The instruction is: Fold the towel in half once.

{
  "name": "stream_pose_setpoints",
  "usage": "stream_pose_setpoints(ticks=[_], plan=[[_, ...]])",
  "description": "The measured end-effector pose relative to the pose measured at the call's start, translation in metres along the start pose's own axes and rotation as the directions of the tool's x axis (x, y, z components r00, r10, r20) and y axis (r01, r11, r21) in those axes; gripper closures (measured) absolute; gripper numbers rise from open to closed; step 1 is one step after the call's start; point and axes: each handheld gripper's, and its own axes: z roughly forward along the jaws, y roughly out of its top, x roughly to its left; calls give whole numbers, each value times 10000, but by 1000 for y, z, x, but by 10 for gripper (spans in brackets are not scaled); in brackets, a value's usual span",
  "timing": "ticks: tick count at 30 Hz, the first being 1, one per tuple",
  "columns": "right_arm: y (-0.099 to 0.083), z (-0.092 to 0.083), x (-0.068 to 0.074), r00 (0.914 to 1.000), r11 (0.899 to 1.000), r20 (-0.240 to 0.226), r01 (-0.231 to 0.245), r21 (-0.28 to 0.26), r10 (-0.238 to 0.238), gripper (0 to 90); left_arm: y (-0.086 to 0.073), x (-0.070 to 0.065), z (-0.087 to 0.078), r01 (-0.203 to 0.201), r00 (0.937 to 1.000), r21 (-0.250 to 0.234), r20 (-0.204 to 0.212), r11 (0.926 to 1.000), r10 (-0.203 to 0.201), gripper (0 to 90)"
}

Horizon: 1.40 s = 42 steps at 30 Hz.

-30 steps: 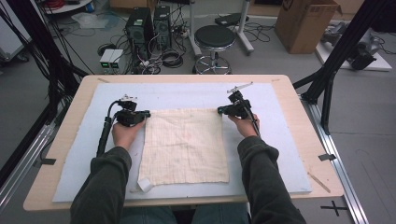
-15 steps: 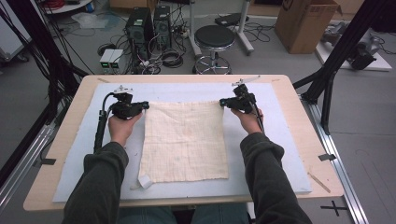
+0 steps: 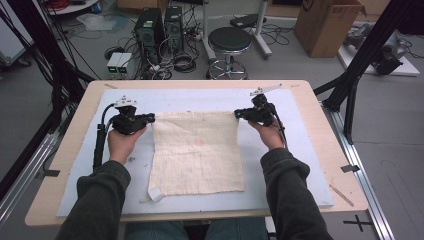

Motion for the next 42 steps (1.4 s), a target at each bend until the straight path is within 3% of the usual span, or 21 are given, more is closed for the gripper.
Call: stream_pose_setpoints(ticks=[3, 8, 10, 18, 25, 31, 42], plan=[[-1, -5, 6, 9998, 9998, -59, 188, -70, -189, 859, -4, -4, -5, -25, 9999, -180, 156, 9998, 28, 875], [-4, -14, 12, 9992, 9994, -292, 276, -186, -281, 859, -9, -12, -12, -444, 9987, -97, 255, 9990, 446, 874], [-5, -18, 17, 9980, 9985, -328, 533, -137, -538, 859, -13, -15, -16, -633, 9976, -79, 270, 9980, 635, 874], [-16, -26, 26, 9959, 9978, -604, 663, -95, -668, 859, -25, -22, -28, -1017, 9939, 39, 441, 9948, 1014, 874], [-29, -29, 32, 9936, 9973, -866, 737, 76, -728, 859, -36, -29, -36, -1191, 9911, 52, 599, 9929, 1186, 874], [-36, -35, 41, 9912, 9959, -964, 903, -110, -910, 859, -46, -33, -42, -1242, 9895, 65, 759, 9922, 1233, 874], [-57, -43, 53, 9876, 9950, -1218, 967, -252, -991, 859, -61, -47, -59, -1656, 9808, 147, 1067, 9861, 1631, 874]])
